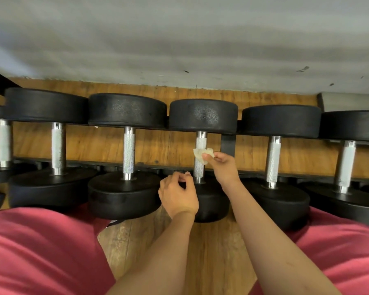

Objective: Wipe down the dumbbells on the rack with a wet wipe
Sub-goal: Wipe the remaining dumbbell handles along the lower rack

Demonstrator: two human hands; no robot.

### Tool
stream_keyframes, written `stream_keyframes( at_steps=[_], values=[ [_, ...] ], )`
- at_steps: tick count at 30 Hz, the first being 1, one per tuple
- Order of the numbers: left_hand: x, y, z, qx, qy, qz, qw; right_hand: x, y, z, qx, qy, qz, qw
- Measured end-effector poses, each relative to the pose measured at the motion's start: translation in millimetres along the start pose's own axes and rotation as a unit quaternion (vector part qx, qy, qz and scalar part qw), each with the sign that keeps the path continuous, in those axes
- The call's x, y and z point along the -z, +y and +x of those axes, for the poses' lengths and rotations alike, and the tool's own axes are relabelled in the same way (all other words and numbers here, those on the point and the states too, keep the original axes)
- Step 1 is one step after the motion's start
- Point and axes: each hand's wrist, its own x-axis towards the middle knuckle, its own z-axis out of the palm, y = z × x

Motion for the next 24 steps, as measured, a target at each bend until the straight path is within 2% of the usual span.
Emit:
stream_keyframes(
  at_steps=[2, 6, 11, 15, 20, 24],
  values=[
    [-1, 0, 0, 0.003, -0.001, -0.001, 1.000, 2, 2, -1, 0.000, 0.000, -0.008, 1.000],
    [-1, -1, 0, 0.002, 0.000, -0.003, 1.000, 0, 2, -3, -0.002, -0.056, -0.027, 0.998],
    [-1, -1, 1, 0.000, 0.002, -0.004, 1.000, 5, 7, -3, 0.006, -0.023, -0.014, 1.000],
    [-1, 0, 0, -0.002, 0.006, -0.007, 1.000, 7, 7, -2, 0.009, -0.055, -0.029, 0.998],
    [-1, -1, 1, 0.002, 0.001, -0.002, 1.000, 13, 9, -2, 0.026, -0.047, -0.047, 0.997],
    [-1, -1, 1, -0.004, 0.005, -0.002, 1.000, 12, 6, -2, 0.024, -0.082, -0.082, 0.993]
  ],
)
